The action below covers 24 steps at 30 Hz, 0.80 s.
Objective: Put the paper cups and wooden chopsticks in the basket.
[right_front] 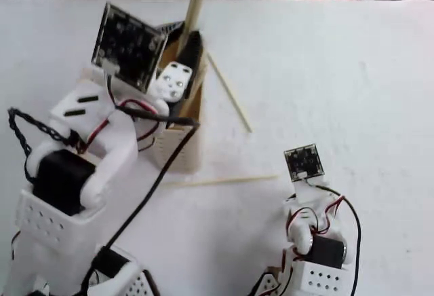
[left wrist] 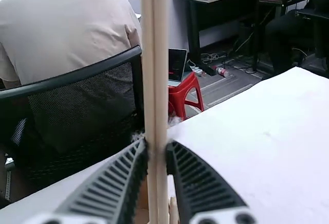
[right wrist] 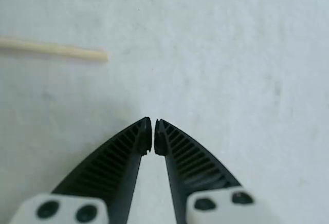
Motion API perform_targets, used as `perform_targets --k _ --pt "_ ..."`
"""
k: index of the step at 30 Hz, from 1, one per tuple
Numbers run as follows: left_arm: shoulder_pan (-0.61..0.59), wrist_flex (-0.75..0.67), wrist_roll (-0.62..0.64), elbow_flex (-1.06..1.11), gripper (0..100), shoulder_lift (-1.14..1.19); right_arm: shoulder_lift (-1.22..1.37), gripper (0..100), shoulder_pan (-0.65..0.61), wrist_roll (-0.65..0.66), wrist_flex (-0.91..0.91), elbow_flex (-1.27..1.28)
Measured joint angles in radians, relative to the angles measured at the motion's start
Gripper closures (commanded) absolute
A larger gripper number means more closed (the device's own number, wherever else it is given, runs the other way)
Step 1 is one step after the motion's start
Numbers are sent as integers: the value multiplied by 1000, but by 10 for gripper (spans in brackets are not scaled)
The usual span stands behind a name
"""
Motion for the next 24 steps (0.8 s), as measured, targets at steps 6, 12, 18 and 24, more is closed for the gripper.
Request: perform_targets --k 6,12,18,24 --pt "-44 -146 -11 255 976 -72 0 974 0 0 0 0" --pt "-80 -189 -11 376 888 -72 0 974 0 0 0 0" --pt "-86 -190 -11 394 888 -72 0 974 0 0 0 0" --pt "-89 -175 -11 394 888 -75 0 974 0 0 0 0"
